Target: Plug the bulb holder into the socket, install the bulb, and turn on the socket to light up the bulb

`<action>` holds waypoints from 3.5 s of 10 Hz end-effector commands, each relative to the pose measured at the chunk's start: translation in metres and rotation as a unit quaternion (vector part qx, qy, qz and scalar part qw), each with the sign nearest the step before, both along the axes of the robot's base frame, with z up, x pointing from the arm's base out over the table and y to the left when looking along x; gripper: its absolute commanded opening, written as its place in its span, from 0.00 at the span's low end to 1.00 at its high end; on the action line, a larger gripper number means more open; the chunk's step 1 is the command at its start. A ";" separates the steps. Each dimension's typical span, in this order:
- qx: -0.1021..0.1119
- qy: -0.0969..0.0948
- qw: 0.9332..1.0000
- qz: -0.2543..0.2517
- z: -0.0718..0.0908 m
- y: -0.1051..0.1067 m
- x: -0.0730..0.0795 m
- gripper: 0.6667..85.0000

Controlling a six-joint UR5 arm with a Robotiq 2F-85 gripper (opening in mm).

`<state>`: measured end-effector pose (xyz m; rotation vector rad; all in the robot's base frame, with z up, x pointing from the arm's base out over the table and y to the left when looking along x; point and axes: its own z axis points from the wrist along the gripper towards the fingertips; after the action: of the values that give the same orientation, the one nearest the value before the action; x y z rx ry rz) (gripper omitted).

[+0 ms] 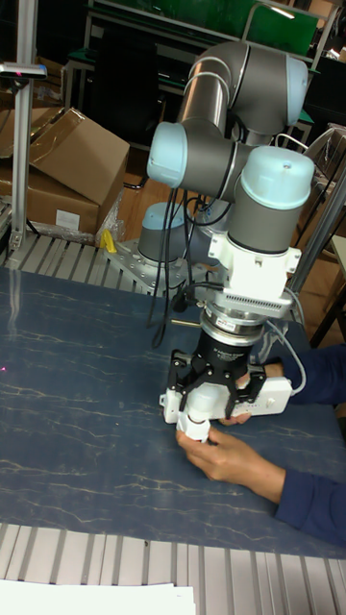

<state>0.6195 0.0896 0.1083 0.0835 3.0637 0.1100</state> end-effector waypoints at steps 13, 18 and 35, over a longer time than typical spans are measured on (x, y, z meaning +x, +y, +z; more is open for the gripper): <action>-0.067 0.058 0.995 0.039 0.048 -0.059 0.012 0.01; -0.044 0.048 0.997 0.035 0.046 -0.069 -0.006 0.01; -0.020 0.070 0.997 0.023 0.038 -0.060 -0.011 0.01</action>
<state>0.6070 0.0270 0.1465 0.0064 3.2061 0.0237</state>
